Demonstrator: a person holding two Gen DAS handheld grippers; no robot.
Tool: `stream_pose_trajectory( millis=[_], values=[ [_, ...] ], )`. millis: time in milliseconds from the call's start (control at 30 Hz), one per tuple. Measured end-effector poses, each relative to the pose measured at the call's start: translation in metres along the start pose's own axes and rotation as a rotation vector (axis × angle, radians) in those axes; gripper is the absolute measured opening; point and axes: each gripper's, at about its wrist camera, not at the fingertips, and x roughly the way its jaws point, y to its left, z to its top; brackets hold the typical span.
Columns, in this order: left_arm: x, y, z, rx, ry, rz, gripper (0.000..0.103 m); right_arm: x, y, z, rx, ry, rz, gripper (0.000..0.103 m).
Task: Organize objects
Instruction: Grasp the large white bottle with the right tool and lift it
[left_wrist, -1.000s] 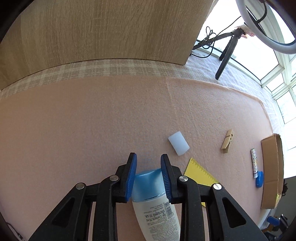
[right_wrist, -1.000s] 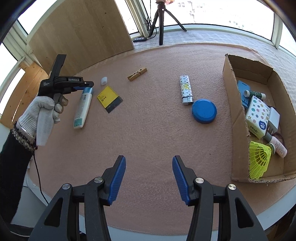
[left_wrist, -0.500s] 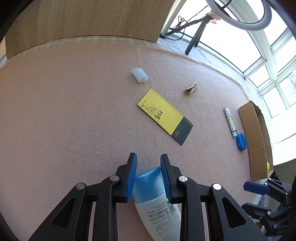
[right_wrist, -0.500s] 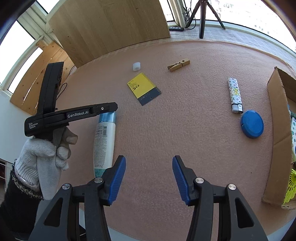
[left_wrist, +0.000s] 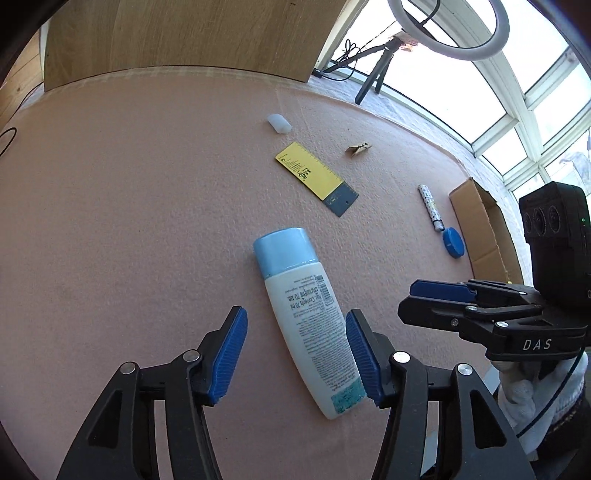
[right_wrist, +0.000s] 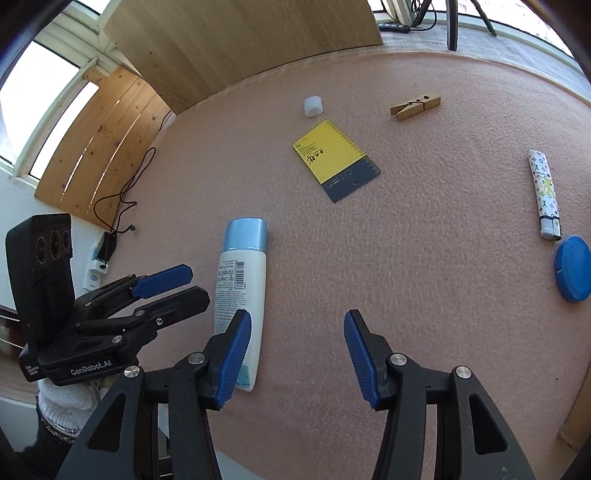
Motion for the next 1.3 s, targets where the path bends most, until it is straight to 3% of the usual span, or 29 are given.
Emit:
stream_pose_trajectory(
  millis=[167, 567, 933, 1167, 1300],
  values=[
    [0.008, -0.011, -0.009, 0.002, 0.025, -0.007, 0.062, 0.017, 0.008, 0.003, 0.002, 0.039, 0.041, 0.051],
    [0.019, -0.02, -0.015, 0.027, 0.051, 0.063, 0.066, 0.039, 0.026, 0.016, -0.019, 0.065, 0.048, 0.053],
    [0.027, -0.017, -0.014, -0.014, 0.059, 0.005, 0.065, 0.054, 0.037, 0.013, -0.044, 0.086, 0.066, 0.053],
    [0.034, -0.022, -0.014, -0.016, 0.057, -0.008, 0.064, 0.059, 0.041, 0.007, -0.065, 0.098, 0.064, 0.041],
    [0.034, -0.022, -0.013, -0.024, 0.05, -0.005, 0.053, 0.056, 0.038, 0.005, -0.06, 0.078, 0.056, 0.038]
  ],
)
